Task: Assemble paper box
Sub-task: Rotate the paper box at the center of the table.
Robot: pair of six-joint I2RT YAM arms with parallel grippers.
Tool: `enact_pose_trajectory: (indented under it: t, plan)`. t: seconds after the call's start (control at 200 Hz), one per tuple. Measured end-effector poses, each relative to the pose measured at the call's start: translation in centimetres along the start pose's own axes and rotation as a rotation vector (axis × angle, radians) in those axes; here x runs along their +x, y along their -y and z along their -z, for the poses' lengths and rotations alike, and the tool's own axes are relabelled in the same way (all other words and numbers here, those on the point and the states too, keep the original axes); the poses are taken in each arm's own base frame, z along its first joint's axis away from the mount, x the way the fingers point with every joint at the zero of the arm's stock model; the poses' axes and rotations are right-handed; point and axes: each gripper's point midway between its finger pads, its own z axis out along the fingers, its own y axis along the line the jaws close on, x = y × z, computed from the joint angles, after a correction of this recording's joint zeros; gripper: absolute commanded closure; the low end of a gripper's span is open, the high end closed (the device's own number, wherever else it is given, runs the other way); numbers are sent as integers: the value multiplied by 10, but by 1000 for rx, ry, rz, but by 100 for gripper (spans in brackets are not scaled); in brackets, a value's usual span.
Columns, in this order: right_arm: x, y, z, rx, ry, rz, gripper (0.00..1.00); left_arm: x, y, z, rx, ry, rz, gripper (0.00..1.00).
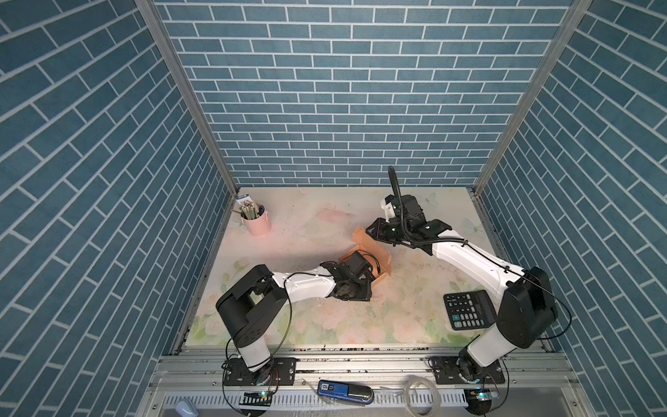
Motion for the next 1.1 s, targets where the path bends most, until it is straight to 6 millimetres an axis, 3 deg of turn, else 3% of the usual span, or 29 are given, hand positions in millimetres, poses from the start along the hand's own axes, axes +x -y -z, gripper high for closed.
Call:
enact_pose_trajectory:
  t: [0.185,0.36,0.58,0.825,1.1]
  plan:
    - [-11,23,23,43,54,-25,73,-3,20,-1,39,15,-31,31]
    - [-25,32,48,75,116,-18,73,-2,21,0,42,17,-52,26]
    - [-32,36,77,98,188,3,72,7,9,30,49,49,-86,25]
    - [0,66,100,153,229,-6,71,7,-32,64,19,107,-29,24]
    - [54,108,92,177,229,-49,68,-48,-79,100,-43,230,101,24]
